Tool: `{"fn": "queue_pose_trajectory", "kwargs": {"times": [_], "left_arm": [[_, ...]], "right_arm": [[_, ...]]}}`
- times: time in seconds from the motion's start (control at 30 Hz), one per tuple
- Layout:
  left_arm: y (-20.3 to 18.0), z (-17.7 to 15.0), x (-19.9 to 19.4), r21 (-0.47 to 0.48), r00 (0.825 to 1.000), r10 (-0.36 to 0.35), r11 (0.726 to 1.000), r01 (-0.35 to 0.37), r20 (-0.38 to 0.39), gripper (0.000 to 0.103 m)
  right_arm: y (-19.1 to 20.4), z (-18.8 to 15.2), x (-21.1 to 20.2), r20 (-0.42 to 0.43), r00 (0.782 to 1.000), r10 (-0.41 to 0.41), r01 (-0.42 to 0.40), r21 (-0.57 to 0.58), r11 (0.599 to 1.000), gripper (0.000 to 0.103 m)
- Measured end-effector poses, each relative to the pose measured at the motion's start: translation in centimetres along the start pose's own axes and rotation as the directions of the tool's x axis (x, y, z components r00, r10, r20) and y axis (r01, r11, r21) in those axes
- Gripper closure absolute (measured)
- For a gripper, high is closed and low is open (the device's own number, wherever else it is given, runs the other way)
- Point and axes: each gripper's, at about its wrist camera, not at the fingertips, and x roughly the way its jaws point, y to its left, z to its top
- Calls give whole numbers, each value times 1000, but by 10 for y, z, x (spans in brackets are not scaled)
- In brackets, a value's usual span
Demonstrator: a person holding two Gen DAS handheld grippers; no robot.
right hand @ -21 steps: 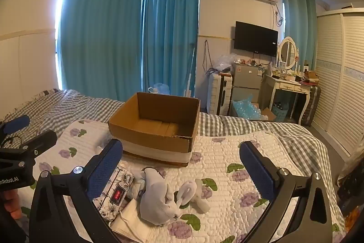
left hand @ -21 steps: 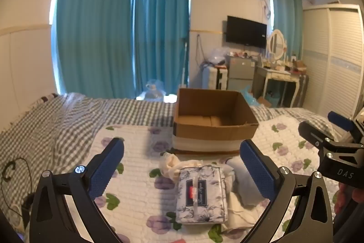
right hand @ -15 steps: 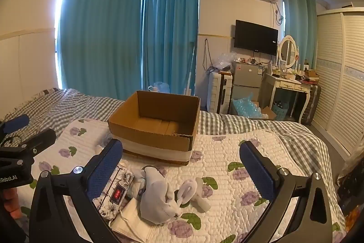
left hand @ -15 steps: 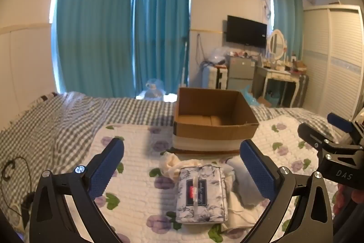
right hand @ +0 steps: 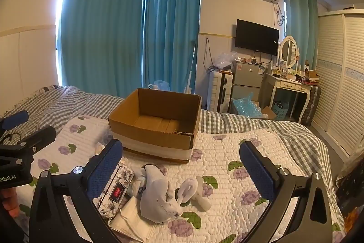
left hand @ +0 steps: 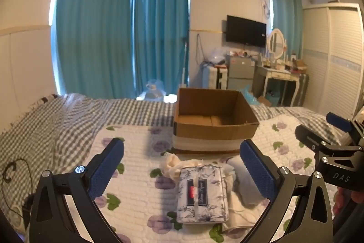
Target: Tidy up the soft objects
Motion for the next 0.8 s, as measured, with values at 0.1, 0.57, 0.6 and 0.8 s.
{"fn": "queue_pose_trajectory", "kwargs": {"times": [0.1,0.57,0.6,0.8], "left_arm": [[0,0,0,1,1000,0,1000,0,0,0],[-1,0,0,3,1000,1,1000,-1,0,0],[-1,0,0,3,1000,1,1000,-1,0,0],[-1,0,0,4,1000,2,1000,-2,-1,0]], "right_arm": [[0,-2,1,-1,1000,0,0,0,1000,0],[1,-4,1,-5,1000,3,-3,-5,1000,0],[2,-4,2,-6,1000,3,-3,-6,1000,0],[2,-4,2,-7,1000,2,-3,-6,1000,0]]}}
